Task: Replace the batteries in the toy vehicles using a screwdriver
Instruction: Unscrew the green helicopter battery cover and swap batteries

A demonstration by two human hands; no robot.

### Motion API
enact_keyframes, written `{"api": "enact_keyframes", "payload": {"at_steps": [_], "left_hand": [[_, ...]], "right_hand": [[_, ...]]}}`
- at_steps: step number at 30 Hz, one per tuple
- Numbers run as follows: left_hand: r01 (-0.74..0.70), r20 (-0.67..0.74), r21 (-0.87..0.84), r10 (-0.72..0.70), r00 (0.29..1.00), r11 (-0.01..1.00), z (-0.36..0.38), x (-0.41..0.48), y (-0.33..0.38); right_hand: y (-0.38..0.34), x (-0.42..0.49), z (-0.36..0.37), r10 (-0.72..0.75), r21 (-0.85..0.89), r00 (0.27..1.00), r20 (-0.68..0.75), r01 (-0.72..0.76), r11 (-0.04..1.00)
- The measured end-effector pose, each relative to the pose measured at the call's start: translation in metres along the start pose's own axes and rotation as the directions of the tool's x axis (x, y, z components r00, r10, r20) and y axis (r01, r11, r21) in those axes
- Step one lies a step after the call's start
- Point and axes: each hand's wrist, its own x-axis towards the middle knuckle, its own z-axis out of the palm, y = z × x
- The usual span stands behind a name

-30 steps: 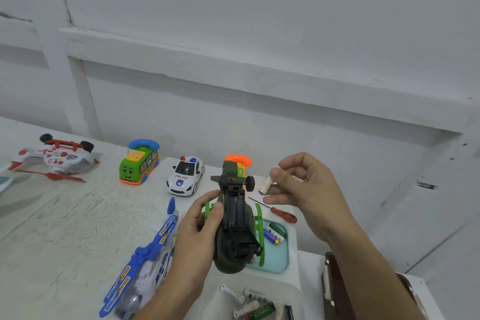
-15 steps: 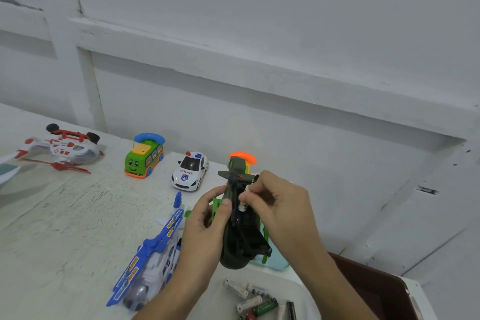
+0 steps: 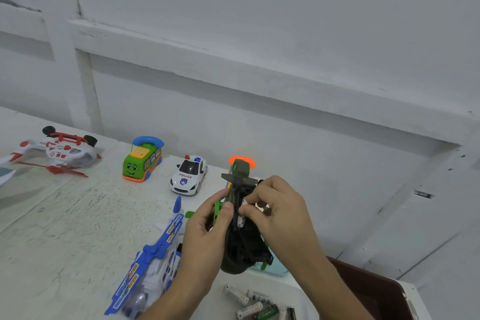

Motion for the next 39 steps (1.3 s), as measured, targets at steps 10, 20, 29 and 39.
{"api": "enact_keyframes", "payload": {"at_steps": [10, 20, 29, 39], "left_hand": [[-0.015, 0.014, 0.024, 0.014, 1.000, 1.000, 0.007, 0.002, -0.006], [-0.034, 0.010, 0.034, 0.033, 0.999, 0.999, 0.010, 0.003, -0.004], [-0.072, 0.031, 0.068, 0.070, 0.997, 0.995, 0.012, 0.006, -0.009], [-0.081, 0.018, 0.102, 0.080, 0.997, 0.991, 0.012, 0.005, -0.013]], "right_hand": [[0.011, -0.003, -0.002, 0.072, -0.029, 0.993, -0.093, -0.075, 0.997], [0.004, 0.003, -0.010, 0.459, 0.409, 0.884, 0.088, -0.453, 0.792], [0.013, 0.012, -0.008, 0.493, 0.436, 0.863, 0.107, -0.487, 0.757], [0.019, 0.016, -0.009, 0.478, 0.408, 0.861, 0.172, -0.504, 0.761]]}}
